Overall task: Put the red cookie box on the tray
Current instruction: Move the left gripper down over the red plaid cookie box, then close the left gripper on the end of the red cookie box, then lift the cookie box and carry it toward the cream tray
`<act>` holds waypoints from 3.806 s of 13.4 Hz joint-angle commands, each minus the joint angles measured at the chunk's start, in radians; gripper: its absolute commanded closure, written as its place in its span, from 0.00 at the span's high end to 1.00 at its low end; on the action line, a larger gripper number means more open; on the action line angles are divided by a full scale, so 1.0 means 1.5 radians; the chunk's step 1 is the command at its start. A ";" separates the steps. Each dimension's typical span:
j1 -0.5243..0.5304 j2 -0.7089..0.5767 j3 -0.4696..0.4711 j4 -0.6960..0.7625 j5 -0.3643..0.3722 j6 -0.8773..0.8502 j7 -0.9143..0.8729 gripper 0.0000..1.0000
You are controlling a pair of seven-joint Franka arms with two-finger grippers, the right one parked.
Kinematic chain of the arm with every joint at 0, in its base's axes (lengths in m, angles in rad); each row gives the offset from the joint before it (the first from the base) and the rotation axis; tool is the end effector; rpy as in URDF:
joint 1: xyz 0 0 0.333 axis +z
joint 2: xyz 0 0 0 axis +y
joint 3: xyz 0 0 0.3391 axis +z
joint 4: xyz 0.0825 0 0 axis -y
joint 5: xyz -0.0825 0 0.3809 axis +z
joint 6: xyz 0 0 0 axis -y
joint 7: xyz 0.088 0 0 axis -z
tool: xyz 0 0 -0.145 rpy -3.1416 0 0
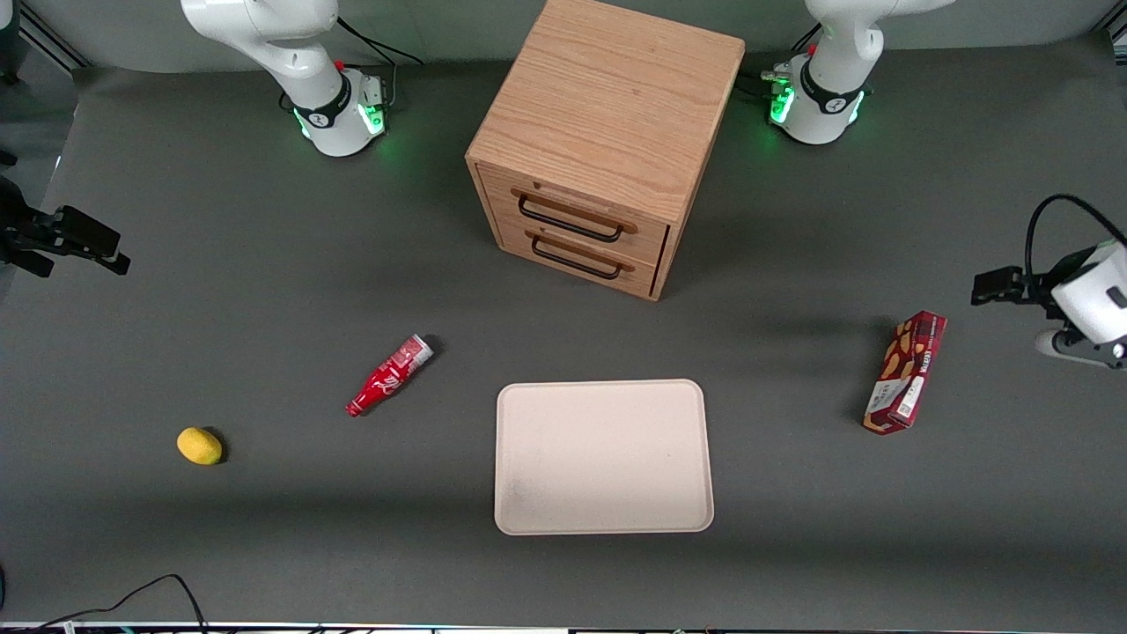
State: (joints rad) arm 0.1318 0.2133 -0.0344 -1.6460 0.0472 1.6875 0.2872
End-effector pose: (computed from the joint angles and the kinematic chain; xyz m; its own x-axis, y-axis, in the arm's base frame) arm 0.5994 0.0663 0.4599 0.9650 -0.1959 -0.1747 -0.1968 -0.9804 0.0120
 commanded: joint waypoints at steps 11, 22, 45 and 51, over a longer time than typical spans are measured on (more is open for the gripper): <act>0.012 0.091 -0.005 -0.241 -0.008 0.428 0.118 1.00; 0.005 0.145 -0.010 -0.242 -0.008 0.510 0.120 0.84; -0.034 0.016 -0.037 0.175 -0.004 -0.153 0.039 0.00; -0.042 0.046 -0.113 0.234 -0.013 -0.160 -0.095 0.00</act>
State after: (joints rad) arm 0.0835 0.2292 -0.1503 -1.3888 0.0341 1.4737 0.2611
